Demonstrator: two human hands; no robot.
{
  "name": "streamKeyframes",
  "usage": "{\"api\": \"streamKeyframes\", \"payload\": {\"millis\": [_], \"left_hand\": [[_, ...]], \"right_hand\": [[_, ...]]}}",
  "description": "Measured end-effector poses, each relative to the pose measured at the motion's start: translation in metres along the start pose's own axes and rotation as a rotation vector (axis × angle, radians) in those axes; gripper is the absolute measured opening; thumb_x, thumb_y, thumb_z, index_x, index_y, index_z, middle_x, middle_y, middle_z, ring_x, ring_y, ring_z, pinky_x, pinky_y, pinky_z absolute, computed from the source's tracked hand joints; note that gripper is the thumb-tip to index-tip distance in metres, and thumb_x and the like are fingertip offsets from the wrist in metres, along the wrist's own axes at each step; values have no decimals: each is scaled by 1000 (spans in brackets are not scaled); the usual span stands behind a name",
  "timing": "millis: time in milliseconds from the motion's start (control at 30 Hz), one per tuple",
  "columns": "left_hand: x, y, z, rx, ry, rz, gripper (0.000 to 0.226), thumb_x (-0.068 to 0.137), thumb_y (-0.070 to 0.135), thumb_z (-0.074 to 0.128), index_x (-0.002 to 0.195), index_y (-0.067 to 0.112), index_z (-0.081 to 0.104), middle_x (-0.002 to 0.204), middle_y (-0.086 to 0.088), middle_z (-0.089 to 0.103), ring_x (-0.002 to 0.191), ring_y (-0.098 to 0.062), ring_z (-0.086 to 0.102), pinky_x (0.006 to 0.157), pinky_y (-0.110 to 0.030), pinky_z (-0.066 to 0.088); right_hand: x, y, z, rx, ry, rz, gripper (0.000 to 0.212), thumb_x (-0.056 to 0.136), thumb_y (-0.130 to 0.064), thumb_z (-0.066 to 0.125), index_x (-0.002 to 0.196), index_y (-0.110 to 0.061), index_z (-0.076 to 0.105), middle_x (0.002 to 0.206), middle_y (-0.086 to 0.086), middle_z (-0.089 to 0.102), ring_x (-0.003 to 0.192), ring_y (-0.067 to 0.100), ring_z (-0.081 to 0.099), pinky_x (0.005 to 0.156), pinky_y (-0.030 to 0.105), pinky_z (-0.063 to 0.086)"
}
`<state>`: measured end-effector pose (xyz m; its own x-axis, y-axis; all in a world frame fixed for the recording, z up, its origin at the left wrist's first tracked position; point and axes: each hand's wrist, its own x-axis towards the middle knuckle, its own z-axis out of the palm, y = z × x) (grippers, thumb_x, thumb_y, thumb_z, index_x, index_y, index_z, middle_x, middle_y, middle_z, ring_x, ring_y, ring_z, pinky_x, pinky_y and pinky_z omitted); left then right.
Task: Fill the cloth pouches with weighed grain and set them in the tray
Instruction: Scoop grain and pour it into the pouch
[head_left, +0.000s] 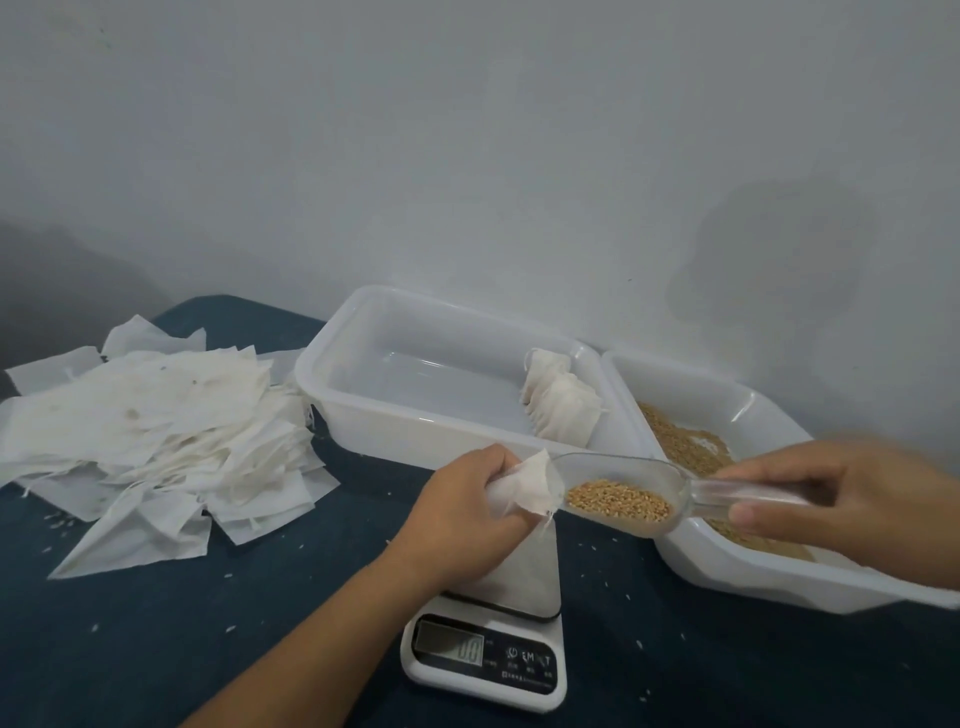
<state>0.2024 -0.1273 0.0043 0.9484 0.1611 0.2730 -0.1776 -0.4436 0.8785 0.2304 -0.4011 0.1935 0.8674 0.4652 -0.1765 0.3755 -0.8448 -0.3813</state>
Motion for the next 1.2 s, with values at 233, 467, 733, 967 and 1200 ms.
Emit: {"api": "streamKeyframes", "payload": {"millis": [233,467,733,967,1200], "left_hand": [[-2,-1,3,49,-41,43,19,88,40,74,98,35,59,94,14,65,87,-5,61,69,-20,46],[-3,1,4,37,-55,41,19,88,40,74,95,35,57,93,14,64,87,-5,60,68,-20,45],[-4,3,5,-40,-49,37,13,90,39,70,94,34,59,91,12,64,83,-8,61,69,-26,51],[-2,0,6,-156,-54,-30,17,87,43,74,96,32,62,94,17,67,85,-4,64,70,-25,56],[-2,5,5,-268,-59,-66,14,86,44,73,85,49,60,79,26,64,69,9,59,56,-9,43]], "right_hand": [[13,-13,-11,-143,-34,-71,58,57,-99,58,107,-72,66,91,-12,78,79,8,71,78,28,60],[20,-25,-19,-223,-32,-128,53,59,-99,54,105,-75,64,91,-25,75,76,0,68,72,23,59],[19,-42,-37,-429,111,-272,55,57,-108,37,99,-80,59,80,-40,67,69,-11,65,55,18,52],[16,-59,-45,-486,155,-329,52,59,-108,35,98,-82,58,77,-43,65,65,-12,64,53,25,58],[16,-62,-54,-599,203,-391,38,76,-97,43,105,-78,58,78,-48,61,60,-15,61,45,10,47]]}}
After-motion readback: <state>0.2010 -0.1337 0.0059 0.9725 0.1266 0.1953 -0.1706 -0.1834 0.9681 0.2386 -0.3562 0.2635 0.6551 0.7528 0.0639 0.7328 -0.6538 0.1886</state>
